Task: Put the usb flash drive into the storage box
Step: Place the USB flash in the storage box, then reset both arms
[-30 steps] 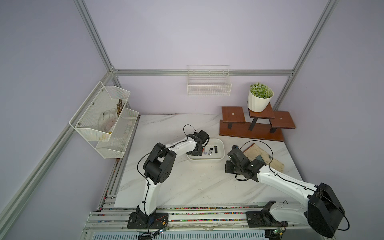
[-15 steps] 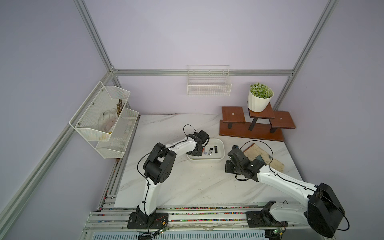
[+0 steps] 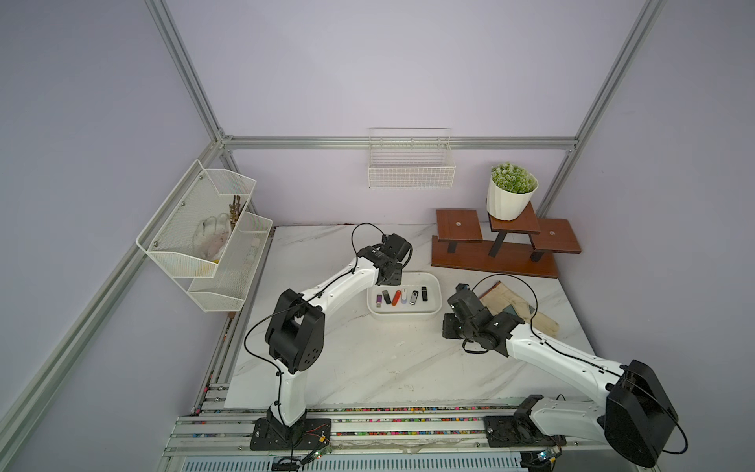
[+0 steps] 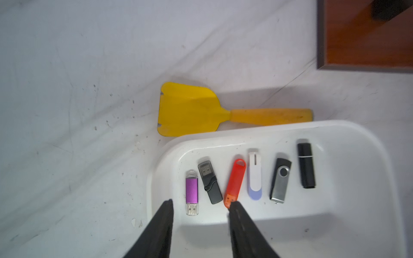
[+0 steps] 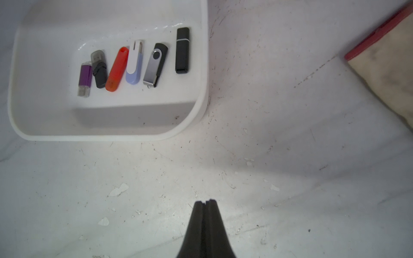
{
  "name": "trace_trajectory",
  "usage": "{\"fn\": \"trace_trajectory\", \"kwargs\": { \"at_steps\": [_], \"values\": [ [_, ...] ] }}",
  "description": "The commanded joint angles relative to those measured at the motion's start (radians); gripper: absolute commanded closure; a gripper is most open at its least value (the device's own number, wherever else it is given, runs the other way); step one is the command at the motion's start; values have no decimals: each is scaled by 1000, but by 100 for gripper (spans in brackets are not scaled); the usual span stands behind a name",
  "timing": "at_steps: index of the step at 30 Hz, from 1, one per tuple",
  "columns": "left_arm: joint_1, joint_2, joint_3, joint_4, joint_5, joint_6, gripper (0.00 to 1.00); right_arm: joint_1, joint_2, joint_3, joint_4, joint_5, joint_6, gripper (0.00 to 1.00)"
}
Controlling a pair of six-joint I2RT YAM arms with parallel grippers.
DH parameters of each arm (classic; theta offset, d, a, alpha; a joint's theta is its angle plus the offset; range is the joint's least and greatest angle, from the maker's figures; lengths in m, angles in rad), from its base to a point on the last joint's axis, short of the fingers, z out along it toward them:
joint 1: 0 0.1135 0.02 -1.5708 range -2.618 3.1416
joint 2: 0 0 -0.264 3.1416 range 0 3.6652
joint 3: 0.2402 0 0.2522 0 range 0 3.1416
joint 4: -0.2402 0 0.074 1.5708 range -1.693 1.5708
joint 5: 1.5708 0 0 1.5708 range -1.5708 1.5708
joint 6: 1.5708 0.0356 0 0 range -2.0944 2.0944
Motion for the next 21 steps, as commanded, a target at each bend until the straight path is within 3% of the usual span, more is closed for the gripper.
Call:
{"fn": "trace_trajectory", "kwargs": {
  "at_steps": [1,2,4,7,10,12,15,19,21],
  "values": [
    [5,-126,38,-14,-88,36,43,-13,3,58,-19,29,-31,94],
    [7,-152,25,-14,-123,44,40,-15,6,70,-23,36,-40,88],
    [28,-211,-23,-3,-168,70,30,-22,8,96,-23,68,-63,64],
    [102,-302,-144,27,-179,74,24,-43,15,141,-23,106,-103,43],
    [192,-403,-304,81,-175,59,21,-78,39,183,-29,123,-139,36],
    [252,-470,-421,133,-168,44,15,-111,64,200,-34,123,-155,25],
    [325,-578,-595,222,-152,23,0,-158,99,213,-33,117,-173,16],
    [385,-652,-768,318,-166,27,0,-207,109,213,-28,113,-192,2],
    [393,-685,-840,385,-203,65,0,-226,101,206,-25,136,-199,1]
  ]
}}
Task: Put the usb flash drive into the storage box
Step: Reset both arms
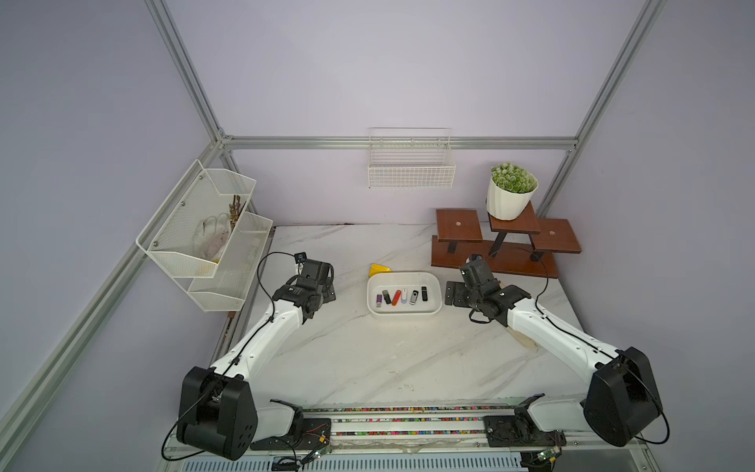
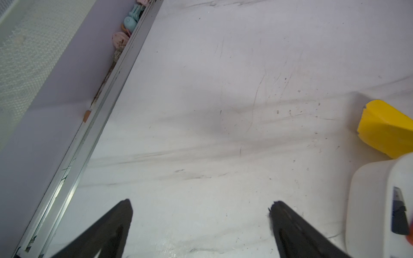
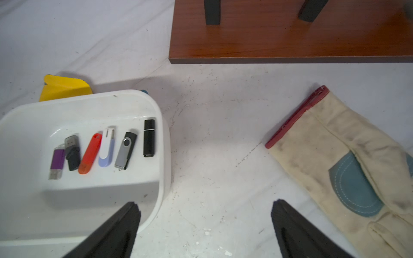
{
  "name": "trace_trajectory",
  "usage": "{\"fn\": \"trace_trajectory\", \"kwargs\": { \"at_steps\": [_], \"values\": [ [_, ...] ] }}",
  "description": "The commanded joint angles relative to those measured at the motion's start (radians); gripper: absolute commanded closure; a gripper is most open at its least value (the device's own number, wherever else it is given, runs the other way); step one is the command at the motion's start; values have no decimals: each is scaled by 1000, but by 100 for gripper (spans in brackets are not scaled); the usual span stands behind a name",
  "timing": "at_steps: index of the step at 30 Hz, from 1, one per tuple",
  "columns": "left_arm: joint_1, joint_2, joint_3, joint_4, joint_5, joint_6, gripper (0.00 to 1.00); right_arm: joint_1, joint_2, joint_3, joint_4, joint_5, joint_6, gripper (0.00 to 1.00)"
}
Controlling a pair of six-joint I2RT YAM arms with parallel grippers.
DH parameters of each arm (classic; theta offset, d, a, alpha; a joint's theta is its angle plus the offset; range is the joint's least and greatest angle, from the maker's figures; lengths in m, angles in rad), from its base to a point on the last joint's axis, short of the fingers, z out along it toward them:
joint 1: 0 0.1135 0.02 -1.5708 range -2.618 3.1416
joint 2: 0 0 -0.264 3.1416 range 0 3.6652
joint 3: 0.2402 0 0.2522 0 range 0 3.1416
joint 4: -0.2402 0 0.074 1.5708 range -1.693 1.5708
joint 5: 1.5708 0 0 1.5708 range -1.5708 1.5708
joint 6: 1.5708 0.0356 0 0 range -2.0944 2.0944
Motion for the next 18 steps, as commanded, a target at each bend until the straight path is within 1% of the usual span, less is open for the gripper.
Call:
{"fn": "trace_trajectory", "kwargs": {
  "at_steps": [1,3,5,7,8,9,10,12,15,16,17,18],
  "values": [
    [12,-77,-97,201,-71,51,0,-31,-20,2,0,52,-32,1],
    [21,-121,-178,307,-120,86,0,-46,-27,1,-6,94,-33,1],
    [71,-180,-256,432,-72,99,0,-51,-36,1,-17,152,-28,1],
    [111,-231,-355,631,-15,141,0,-55,-53,-12,-14,205,-27,1],
    [115,-241,-394,715,-7,181,0,-58,-62,-18,-9,221,-27,1],
    [115,-243,-427,792,-26,225,0,-61,-73,-29,0,234,-27,1],
    [115,-234,-446,846,-54,255,0,-65,-85,-37,9,242,-27,1],
    [118,-198,-486,974,-71,362,0,-71,-105,-57,35,265,-28,1],
    [125,-108,-526,1126,-22,472,0,-82,-138,-98,95,330,-30,1],
    [124,-68,-530,1162,-15,489,0,-84,-151,-117,126,369,-35,1],
    [124,-25,-535,1194,-33,489,0,-87,-165,-134,154,411,-37,1],
    [125,12,-550,1262,-51,493,0,-89,-182,-157,192,460,-43,1]
  ]
}}
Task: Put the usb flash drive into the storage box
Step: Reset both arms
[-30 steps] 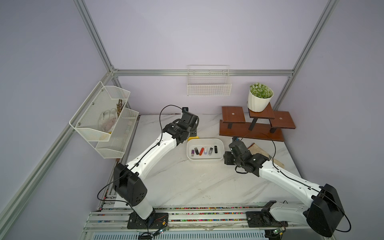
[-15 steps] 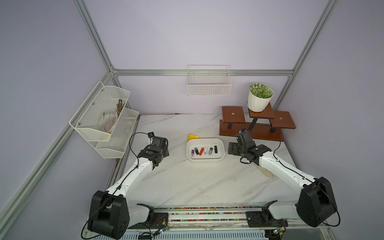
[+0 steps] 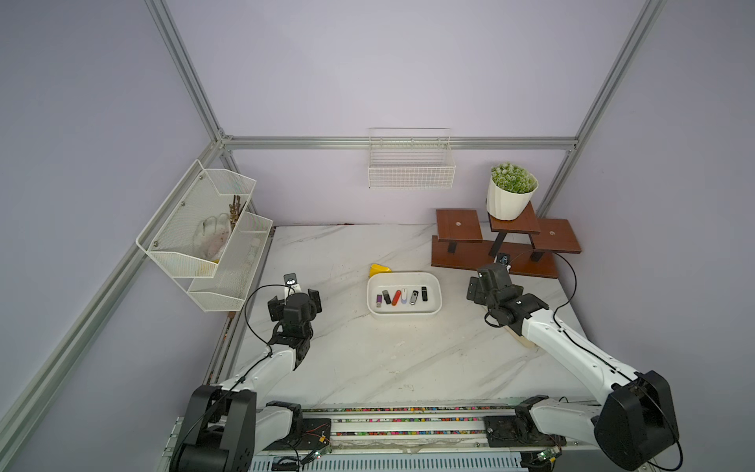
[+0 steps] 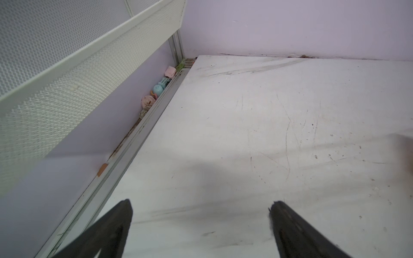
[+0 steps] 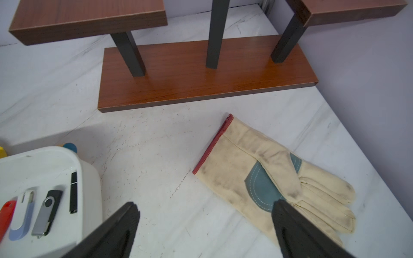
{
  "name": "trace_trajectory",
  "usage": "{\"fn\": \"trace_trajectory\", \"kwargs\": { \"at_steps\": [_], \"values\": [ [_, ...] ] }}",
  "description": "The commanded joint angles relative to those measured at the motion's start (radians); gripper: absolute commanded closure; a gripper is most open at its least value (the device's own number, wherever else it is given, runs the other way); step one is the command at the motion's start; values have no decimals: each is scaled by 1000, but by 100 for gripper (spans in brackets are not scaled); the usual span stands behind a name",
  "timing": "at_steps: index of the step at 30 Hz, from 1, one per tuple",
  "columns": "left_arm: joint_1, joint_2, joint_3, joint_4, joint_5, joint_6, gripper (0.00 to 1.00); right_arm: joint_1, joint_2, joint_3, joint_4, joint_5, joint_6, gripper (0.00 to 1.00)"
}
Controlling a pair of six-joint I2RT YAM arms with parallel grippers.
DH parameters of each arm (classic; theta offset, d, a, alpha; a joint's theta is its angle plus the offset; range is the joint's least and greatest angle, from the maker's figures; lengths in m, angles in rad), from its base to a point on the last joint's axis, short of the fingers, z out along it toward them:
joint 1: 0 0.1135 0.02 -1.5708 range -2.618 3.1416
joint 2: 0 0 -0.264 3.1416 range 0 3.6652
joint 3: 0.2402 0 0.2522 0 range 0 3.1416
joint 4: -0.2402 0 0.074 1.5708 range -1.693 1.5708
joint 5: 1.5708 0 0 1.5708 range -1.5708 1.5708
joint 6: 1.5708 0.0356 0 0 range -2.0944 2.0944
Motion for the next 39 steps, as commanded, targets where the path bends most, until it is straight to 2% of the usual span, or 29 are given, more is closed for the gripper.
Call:
{"fn": "trace_trajectory", "kwargs": {
  "at_steps": [1,3,5,7,8,11,14,16,18,19,22,25,30,39],
  "values": [
    [6,108,-39,334,-12,116,0,-11,-59,-69,177,183,-49,1],
    [6,167,-59,480,4,154,0,-11,-94,-142,338,263,-148,1],
    [8,214,-52,467,51,108,0,-12,-122,-234,559,358,-295,1],
    [11,298,-43,563,58,142,0,-18,-137,-340,795,451,-391,1],
    [12,317,-39,587,57,149,0,-23,-137,-365,837,452,-390,1],
    [25,270,-10,440,74,102,0,-38,-117,-450,966,369,-307,1],
    [35,283,-32,501,73,93,0,-54,28,-571,1349,336,-328,1],
    [58,290,-68,539,98,56,0,-62,177,-604,1598,323,-428,1],
    [59,376,-157,866,119,109,0,-63,303,-618,1776,293,-483,1],
    [54,386,-177,911,121,115,0,-63,366,-632,1865,257,-501,1],
    [52,327,-144,737,132,101,0,-40,375,-608,1816,227,-533,1],
    [52,320,-80,610,116,94,0,-40,378,-648,1903,214,-536,1],
    [52,335,-72,616,110,93,0,-38,406,-732,2079,135,-560,1],
    [56,341,-55,595,110,86,0,-47,396,-704,2011,115,-548,1]
  ]
}}
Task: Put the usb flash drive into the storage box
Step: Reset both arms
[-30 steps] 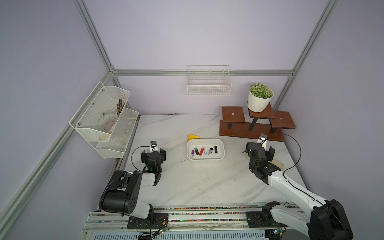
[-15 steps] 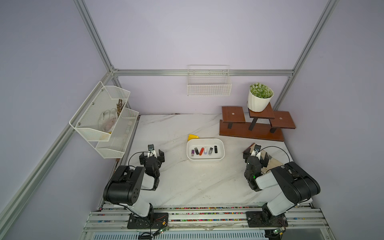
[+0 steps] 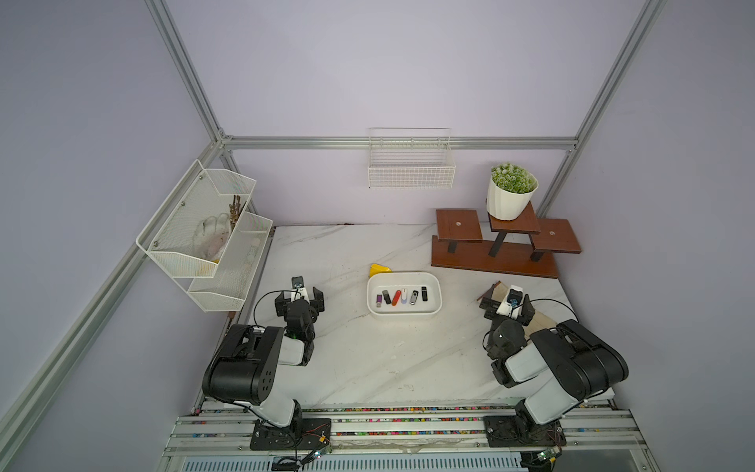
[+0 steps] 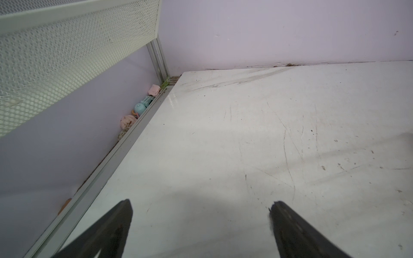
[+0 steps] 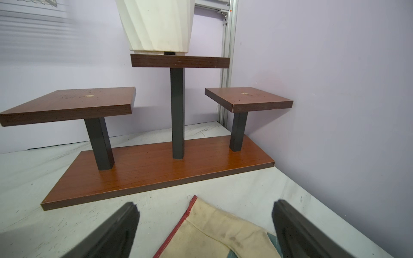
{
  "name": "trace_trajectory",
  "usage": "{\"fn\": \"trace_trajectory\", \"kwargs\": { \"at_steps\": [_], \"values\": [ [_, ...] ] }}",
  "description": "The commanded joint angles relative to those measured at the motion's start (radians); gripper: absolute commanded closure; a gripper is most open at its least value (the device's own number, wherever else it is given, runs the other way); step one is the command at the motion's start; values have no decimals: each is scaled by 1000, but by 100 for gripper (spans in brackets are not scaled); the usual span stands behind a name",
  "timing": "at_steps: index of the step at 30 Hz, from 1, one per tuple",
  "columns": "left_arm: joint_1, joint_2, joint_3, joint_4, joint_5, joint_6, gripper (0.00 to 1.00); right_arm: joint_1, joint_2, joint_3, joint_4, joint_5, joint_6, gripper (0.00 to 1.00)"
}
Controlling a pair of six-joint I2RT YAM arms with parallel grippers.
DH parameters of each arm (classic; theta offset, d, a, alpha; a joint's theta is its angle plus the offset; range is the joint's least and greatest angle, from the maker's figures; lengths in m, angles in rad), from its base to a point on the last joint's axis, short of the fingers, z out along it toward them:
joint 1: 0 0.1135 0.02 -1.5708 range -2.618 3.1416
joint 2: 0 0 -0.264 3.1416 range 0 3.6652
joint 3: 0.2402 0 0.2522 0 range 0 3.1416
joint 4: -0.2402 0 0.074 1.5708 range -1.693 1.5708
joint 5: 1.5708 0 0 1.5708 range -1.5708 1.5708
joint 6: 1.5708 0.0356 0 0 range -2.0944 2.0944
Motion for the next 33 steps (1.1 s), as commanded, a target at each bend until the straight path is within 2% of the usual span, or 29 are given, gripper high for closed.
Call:
{"fn": "trace_trajectory", "kwargs": {
  "at_steps": [1,4,6,9,11,17,18,19,21,26,33],
  "values": [
    [5,-13,24,11,2,-13,0,-12,-18,35,-59,-41,8,1],
    [5,-11,24,11,2,-13,0,-48,-62,95,-253,-126,41,1],
    [5,-11,24,11,1,-13,0,-52,-65,97,-264,-142,42,1],
    [6,-11,24,10,2,-12,0,-46,-71,-11,-89,-182,39,1],
    [5,-11,24,11,2,-12,0,-48,0,-82,63,-328,-11,1],
    [5,-11,24,11,2,-12,0,-87,33,11,-13,-311,33,1],
    [5,-11,24,11,2,-13,0,-98,12,53,-113,-287,60,1],
    [5,-11,24,11,3,-13,0,-122,-28,87,-250,-319,93,1],
    [6,-11,25,11,2,-12,0,-145,-71,126,-405,-348,122,1],
    [5,-12,25,9,2,-12,0,-144,-13,76,-211,-349,99,1],
    [5,-8,25,12,4,-13,0,-145,-30,102,-289,-344,111,1]
  ]
}}
